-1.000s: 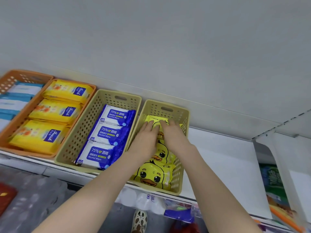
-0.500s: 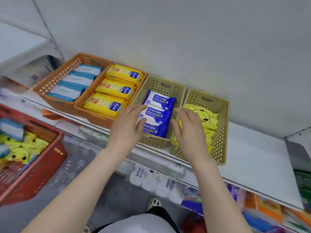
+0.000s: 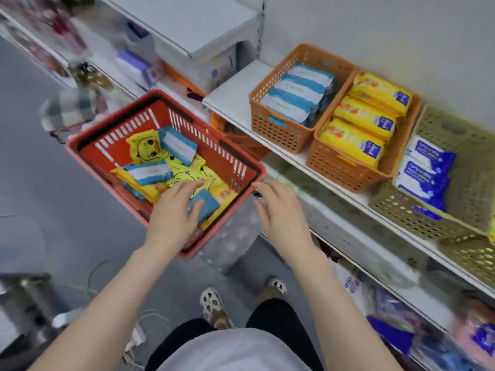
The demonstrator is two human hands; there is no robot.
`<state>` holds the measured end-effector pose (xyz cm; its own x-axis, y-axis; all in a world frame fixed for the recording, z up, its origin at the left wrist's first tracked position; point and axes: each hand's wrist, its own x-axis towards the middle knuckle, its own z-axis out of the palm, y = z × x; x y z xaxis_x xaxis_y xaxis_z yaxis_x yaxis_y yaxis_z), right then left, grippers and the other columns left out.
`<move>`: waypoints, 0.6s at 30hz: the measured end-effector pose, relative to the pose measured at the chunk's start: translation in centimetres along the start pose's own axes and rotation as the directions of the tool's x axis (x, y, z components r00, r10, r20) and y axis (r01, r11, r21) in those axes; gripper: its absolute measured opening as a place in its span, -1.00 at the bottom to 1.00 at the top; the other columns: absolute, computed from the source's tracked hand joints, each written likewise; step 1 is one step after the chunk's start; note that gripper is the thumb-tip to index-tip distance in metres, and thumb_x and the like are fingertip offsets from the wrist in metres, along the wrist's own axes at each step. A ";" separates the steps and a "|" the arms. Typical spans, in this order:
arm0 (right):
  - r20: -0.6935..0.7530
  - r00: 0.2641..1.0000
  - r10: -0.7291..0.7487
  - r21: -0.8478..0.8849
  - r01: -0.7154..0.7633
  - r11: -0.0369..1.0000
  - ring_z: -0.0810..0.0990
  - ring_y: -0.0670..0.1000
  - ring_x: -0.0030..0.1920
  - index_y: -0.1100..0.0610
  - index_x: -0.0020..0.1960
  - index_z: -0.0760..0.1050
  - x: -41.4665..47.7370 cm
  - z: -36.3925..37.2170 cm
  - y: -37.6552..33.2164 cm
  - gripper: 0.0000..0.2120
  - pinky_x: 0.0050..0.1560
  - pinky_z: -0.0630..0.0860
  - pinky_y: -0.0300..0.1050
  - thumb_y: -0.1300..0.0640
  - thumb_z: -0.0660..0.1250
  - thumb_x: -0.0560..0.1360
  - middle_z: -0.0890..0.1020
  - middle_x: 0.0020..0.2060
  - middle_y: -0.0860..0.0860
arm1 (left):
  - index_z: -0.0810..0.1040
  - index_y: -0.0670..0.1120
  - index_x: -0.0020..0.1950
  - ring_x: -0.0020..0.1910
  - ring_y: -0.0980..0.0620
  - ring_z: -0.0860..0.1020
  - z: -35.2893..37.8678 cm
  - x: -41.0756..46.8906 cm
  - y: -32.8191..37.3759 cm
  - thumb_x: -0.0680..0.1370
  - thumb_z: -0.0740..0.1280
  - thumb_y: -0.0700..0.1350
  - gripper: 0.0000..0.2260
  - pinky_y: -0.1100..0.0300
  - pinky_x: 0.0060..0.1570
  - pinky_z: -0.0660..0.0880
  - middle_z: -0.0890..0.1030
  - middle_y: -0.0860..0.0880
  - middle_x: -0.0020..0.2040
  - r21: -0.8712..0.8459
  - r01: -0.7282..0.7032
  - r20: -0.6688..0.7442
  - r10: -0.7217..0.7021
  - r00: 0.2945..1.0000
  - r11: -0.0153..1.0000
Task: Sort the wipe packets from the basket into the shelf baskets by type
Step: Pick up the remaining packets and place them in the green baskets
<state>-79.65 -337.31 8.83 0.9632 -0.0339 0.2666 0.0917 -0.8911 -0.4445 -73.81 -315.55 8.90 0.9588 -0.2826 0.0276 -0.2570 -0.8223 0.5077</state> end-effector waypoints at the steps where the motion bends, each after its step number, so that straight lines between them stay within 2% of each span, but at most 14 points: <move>1: 0.042 0.999 -0.007 0.001 0.007 1.000 0.53 0.18 0.13 0.21 0.24 0.54 0.9 1.1 -0.8 -0.71 0.20 0.43 0.01 0.17 0.32 0.55 0.59 0.11 0.12 | 0.55 -0.09 0.32 0.23 -0.14 0.52 -0.4 0.4 -1.5 0.55 0.39 -0.14 -0.67 0.01 0.16 0.44 0.57 -0.08 0.26 0.005 0.027 0.017 -0.027 0.999 1.000; 6: 0.272 0.962 0.000 0.027 -0.007 1.000 0.51 0.17 0.19 0.19 0.31 0.50 5.9 6.6 -2.4 -0.66 0.24 0.44 0.03 0.19 0.34 0.55 0.57 0.19 0.13 | 0.50 -0.11 0.39 0.27 -0.16 0.50 -1.3 3.5 -6.8 0.55 0.39 -0.14 -0.60 -0.04 0.24 0.43 0.55 -0.11 0.29 0.044 0.127 0.062 -0.130 0.990 0.991; 9: 0.458 0.887 0.060 0.025 -0.080 0.996 0.47 0.20 0.26 0.20 0.42 0.39 9.2 9.8 -2.6 -0.56 0.27 0.40 0.01 0.21 0.30 0.55 0.50 0.28 0.17 | 0.48 -0.11 0.40 0.28 -0.15 0.50 -1.6 5.2 -9.1 0.55 0.39 -0.15 -0.59 -0.01 0.25 0.41 0.54 -0.11 0.30 0.072 0.164 0.082 -0.170 0.982 0.984; 12: 0.565 0.812 0.148 -0.018 -0.168 0.986 0.46 0.21 0.29 0.17 0.48 0.31 12.2 13.2 -2.4 -0.51 0.26 0.41 0.02 0.18 0.28 0.57 0.44 0.36 0.17 | 0.46 -0.12 0.41 0.30 -0.13 0.49 -1.6 7.1 -11.4 0.55 0.39 -0.13 -0.57 0.02 0.28 0.39 0.52 -0.10 0.33 0.085 0.168 0.102 -0.176 0.979 0.982; 15: 0.583 0.757 0.296 -0.003 -0.362 0.932 0.49 0.19 0.29 0.13 0.47 0.32 15.0 16.4 -2.9 -0.53 0.25 0.43 0.00 0.14 0.28 0.58 0.49 0.33 0.14 | 0.43 -0.11 0.45 0.34 -0.12 0.45 -1.3 9.1 -13.8 0.56 0.37 -0.12 -0.55 0.01 0.31 0.38 0.49 -0.09 0.37 0.107 0.167 0.164 -0.183 0.969 0.980; 18: 0.537 0.692 0.483 0.086 -0.614 0.784 0.55 0.15 0.24 0.13 0.46 0.32 17.3 19.5 -3.5 -0.54 0.27 0.47 0.03 0.14 0.29 0.59 0.53 0.31 0.10 | 0.40 -0.11 0.47 0.38 -0.13 0.42 -1.0 11.4 -15.6 0.56 0.38 -0.12 -0.51 0.01 0.35 0.35 0.45 -0.10 0.40 0.090 0.116 0.209 -0.132 0.969 0.989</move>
<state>-58.36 -325.93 -1.64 0.8465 -0.2108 -0.4888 -0.4977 -0.6391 -0.5863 -58.73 -305.49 2.13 0.9379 -0.2680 -0.2201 -0.1540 -0.8905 0.4281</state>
